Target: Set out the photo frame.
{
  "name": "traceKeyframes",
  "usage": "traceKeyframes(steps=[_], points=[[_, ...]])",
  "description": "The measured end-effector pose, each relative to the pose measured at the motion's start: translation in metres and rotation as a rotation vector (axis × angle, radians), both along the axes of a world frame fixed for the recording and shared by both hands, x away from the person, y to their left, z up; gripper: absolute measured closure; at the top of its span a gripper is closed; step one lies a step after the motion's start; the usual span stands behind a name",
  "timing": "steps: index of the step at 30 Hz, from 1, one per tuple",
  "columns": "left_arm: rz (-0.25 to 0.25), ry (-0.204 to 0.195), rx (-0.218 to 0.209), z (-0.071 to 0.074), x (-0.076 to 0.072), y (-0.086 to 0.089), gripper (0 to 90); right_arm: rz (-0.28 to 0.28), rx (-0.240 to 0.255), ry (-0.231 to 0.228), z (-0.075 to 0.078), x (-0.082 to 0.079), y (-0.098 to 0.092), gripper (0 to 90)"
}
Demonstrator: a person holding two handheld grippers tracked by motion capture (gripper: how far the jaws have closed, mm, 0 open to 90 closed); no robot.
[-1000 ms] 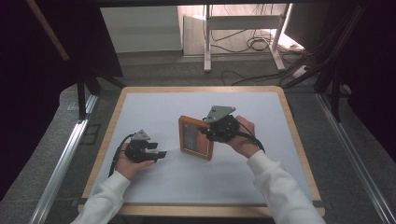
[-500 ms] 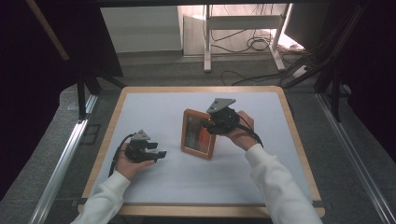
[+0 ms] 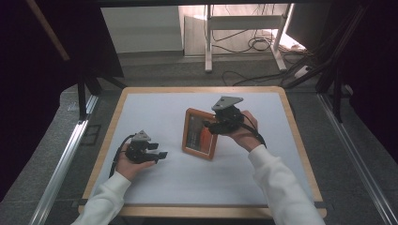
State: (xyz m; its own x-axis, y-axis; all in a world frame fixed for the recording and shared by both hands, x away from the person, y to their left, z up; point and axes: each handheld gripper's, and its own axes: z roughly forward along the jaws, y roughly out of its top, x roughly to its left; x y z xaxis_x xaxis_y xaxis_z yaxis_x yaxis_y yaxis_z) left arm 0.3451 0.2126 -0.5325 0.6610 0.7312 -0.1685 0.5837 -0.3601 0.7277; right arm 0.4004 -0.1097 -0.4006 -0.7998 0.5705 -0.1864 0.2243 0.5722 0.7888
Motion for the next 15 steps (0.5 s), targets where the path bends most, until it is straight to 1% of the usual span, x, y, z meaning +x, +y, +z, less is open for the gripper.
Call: traceKeyframes(steps=[1, 2, 3, 6, 9, 12, 15], points=[[-0.001, 0.001, 0.001, 0.000, 0.000, 0.000, 38.0, 0.004, 0.001, 0.008, 0.001, -0.001, -0.003, 32.7], [-0.002, 0.002, 0.003, 0.000, 0.000, 0.000, 37.8, -0.001, 0.006, 0.004, 0.001, -0.003, -0.007, 32.6], [-0.002, 0.002, 0.004, 0.000, 0.000, 0.000, 37.8, -0.011, 0.017, 0.001, 0.001, -0.006, -0.013, 32.2], [-0.004, 0.003, 0.006, 0.000, 0.000, -0.001, 37.7, -0.025, 0.043, 0.014, -0.001, -0.012, -0.027, 31.8], [-0.007, 0.006, 0.004, -0.001, 0.001, -0.002, 37.6, -0.036, 0.054, 0.025, -0.006, -0.020, -0.042, 30.9], [-0.009, 0.005, 0.008, 0.000, 0.001, -0.003, 37.5, -0.047, 0.075, 0.031, -0.011, -0.031, -0.059, 30.6], [-0.009, 0.000, 0.009, 0.000, 0.001, -0.006, 37.5, -0.054, 0.087, 0.040, -0.018, -0.042, -0.072, 30.5]])
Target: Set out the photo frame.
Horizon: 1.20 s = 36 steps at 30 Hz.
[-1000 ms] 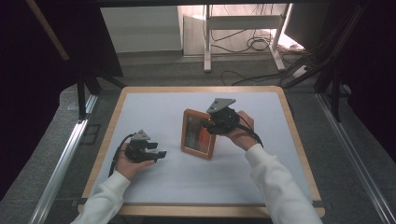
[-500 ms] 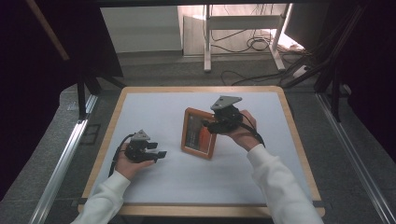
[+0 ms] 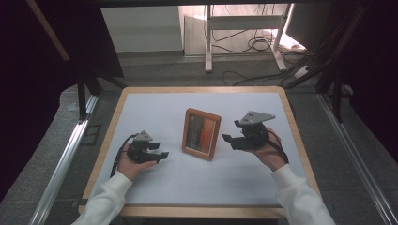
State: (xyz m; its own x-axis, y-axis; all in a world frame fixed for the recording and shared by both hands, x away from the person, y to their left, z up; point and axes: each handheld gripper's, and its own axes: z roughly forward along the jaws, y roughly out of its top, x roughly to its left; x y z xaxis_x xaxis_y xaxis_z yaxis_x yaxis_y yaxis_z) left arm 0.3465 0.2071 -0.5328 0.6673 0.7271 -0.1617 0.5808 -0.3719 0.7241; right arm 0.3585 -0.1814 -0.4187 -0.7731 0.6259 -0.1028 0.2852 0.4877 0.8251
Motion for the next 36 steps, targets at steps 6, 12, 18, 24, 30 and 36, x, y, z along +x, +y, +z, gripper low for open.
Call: traceKeyframes(steps=[6, 12, 18, 24, 30, 36], points=[[-0.006, -0.006, 0.012, 0.000, 0.000, -0.004, 37.4, -0.015, 0.008, 0.027, -0.023, -0.022, -0.019, 30.4], [-0.008, -0.012, 0.015, 0.000, 0.000, -0.007, 37.3, -0.032, 0.013, 0.056, -0.044, -0.036, -0.029, 29.4], [-0.017, -0.014, 0.026, -0.001, 0.000, -0.008, 37.1, -0.050, 0.011, 0.090, -0.059, -0.039, -0.036, 28.7], [-0.018, -0.021, 0.023, -0.002, -0.001, -0.008, 40.3, -0.058, -0.002, 0.108, -0.067, -0.038, -0.033, 27.4], [-0.020, -0.030, 0.030, 0.000, 0.008, -0.013, 73.3, -0.065, -0.018, 0.121, -0.073, -0.037, -0.034, 27.2], [-0.044, -0.009, 0.029, 0.002, 0.025, -0.028, 90.0, -0.078, -0.029, 0.121, -0.075, -0.037, -0.035, 27.2]])
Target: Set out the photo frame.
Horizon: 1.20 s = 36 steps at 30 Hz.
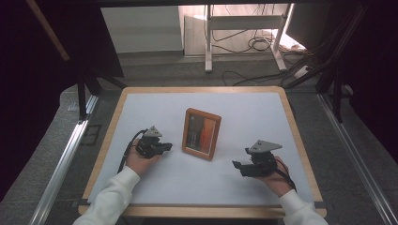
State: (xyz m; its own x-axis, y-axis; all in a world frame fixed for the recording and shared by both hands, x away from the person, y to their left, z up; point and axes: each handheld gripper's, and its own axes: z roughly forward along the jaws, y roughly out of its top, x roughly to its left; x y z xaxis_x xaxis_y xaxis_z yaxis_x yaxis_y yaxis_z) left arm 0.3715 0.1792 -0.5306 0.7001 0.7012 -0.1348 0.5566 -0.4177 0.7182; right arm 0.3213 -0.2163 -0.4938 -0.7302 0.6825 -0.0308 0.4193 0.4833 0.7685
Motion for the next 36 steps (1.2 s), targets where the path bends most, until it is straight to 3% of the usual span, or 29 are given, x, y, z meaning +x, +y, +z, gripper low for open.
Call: traceKeyframes(steps=[17, 21, 36], points=[[-0.017, 0.004, -0.027, 0.000, 0.016, -0.020, 90.0, -0.008, -0.023, -0.012, -0.001, -0.002, 0.001, 27.0], [-0.027, -0.005, -0.004, 0.001, 0.017, -0.029, 90.0, -0.012, -0.022, -0.010, -0.002, -0.002, -0.001, 26.9], [-0.042, 0.001, -0.001, -0.003, 0.016, -0.028, 90.0, -0.019, -0.023, 0.000, -0.003, -0.002, -0.003, 26.5]])
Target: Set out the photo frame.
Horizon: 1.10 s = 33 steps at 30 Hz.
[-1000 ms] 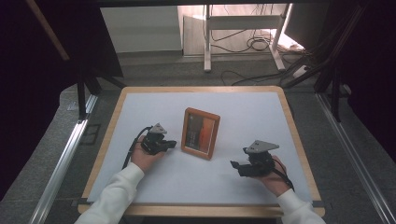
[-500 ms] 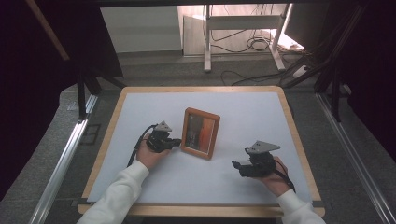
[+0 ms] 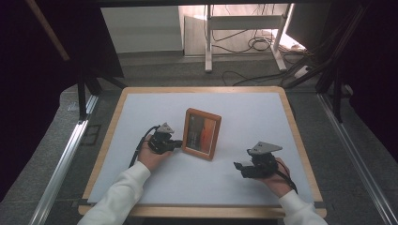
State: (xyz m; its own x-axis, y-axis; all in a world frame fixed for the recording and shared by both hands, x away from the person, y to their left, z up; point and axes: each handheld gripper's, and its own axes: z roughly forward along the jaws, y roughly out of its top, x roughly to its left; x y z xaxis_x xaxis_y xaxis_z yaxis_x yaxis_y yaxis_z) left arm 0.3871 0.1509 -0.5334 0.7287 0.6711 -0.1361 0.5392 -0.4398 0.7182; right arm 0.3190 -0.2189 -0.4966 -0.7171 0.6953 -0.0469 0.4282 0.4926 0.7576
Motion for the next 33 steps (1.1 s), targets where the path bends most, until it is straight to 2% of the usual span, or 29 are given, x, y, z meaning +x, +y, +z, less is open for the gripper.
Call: traceKeyframes(steps=[24, 33], points=[[-0.046, -0.006, 0.013, 0.001, -0.015, -0.008, 90.0, -0.005, -0.002, 0.004, 0.000, 0.001, -0.002, 26.5], [-0.041, -0.010, 0.004, 0.001, -0.015, -0.007, 90.0, -0.002, 0.012, 0.009, 0.000, 0.002, -0.004, 26.2]])
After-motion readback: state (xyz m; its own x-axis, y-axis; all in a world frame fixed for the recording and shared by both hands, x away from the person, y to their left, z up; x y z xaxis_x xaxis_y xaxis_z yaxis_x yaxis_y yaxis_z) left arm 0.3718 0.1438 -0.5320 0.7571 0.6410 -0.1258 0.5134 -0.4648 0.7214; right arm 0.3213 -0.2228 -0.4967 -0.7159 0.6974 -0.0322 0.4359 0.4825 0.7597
